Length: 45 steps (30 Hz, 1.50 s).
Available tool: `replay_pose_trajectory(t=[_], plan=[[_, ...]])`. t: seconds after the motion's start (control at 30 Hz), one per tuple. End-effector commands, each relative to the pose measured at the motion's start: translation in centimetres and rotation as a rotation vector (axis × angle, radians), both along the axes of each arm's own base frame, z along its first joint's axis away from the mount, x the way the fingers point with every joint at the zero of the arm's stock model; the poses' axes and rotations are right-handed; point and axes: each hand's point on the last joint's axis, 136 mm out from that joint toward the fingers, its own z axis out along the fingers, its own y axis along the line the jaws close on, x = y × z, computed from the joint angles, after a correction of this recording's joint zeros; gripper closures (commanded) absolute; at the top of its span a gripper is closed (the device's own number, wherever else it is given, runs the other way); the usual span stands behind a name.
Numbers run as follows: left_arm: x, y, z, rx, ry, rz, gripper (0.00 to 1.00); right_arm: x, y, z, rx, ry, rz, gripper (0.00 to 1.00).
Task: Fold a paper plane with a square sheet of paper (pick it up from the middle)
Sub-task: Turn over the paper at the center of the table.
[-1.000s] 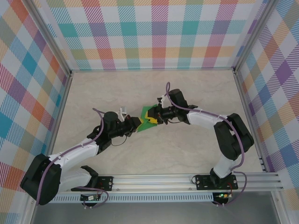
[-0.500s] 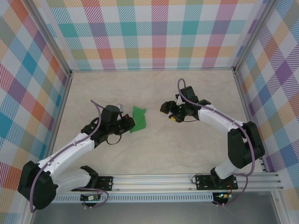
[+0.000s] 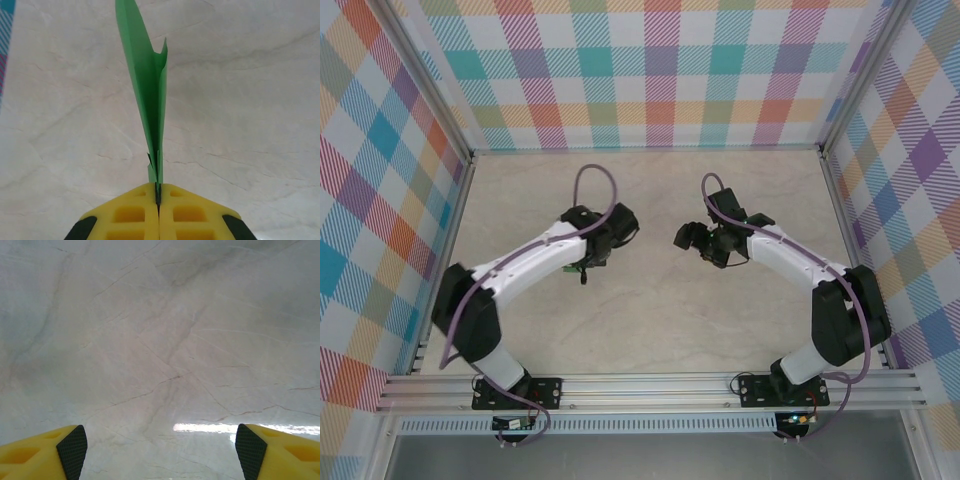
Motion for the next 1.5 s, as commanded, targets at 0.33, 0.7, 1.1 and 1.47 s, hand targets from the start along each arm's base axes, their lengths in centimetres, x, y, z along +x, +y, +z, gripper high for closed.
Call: replay_pose_trajectory(t=[0.33,0.7,1.1,1.47], plan=[[1.7,-13.4,-9.0,-0.239,0.215,-0.19,0.62,-2.0,-4.4,-0.3,-0.1,-0.004,-0.131,0.19],[4.0,-14.6,-3.5,-0.744,0.088,-0.136,0.29,-1.7,1.5,1.5,0.09,-0.094,0.14,0.3],[-0.1,1.6,-5.5,-0.692,-0.107,0.325,0.13,-3.5,16.5,-0.2,0.217,-0.047,0.488,0.61],[-3.3,4.1,-6.9,-0.715,-0.126,0.383,0.1,-2.6,20.7,-4.7,0.254,0.08,0.529,0.63]])
